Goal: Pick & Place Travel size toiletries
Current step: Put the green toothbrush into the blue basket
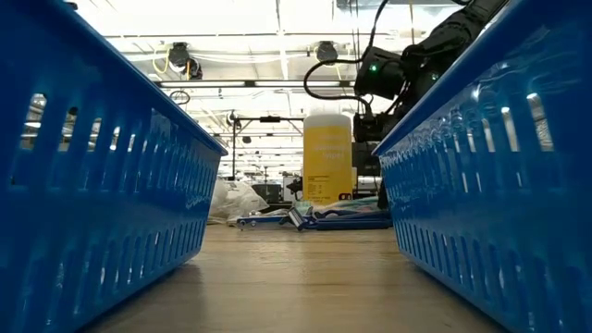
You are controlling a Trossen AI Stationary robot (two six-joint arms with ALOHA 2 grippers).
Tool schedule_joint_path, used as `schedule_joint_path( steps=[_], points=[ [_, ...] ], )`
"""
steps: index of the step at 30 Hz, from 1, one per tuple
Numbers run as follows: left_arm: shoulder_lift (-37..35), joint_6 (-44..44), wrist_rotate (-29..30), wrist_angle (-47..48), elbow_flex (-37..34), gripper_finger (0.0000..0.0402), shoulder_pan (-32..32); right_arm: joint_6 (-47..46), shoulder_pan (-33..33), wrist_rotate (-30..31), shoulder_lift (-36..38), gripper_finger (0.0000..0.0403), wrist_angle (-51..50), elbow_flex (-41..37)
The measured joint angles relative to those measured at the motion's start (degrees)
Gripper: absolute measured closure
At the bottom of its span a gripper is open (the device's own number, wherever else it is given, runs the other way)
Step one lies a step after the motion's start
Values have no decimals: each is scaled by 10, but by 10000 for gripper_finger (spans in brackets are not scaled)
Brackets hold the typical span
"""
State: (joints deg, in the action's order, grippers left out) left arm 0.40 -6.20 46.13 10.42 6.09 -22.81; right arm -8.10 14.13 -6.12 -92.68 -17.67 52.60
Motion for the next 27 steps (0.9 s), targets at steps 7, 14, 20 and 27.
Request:
schedule_joint_path(
  steps=[7,14,20,27],
  points=[
    [0,0,0,0,0,163,0,-43,0,1,9,333,7,0],
    [0,0,0,0,0,163,0,-23,0,31,9,320,15,0],
    [0,0,0,0,0,162,0,0,0,31,9,329,49,0],
    [0,0,0,0,0,162,0,60,0,31,9,327,95,0]
  ],
)
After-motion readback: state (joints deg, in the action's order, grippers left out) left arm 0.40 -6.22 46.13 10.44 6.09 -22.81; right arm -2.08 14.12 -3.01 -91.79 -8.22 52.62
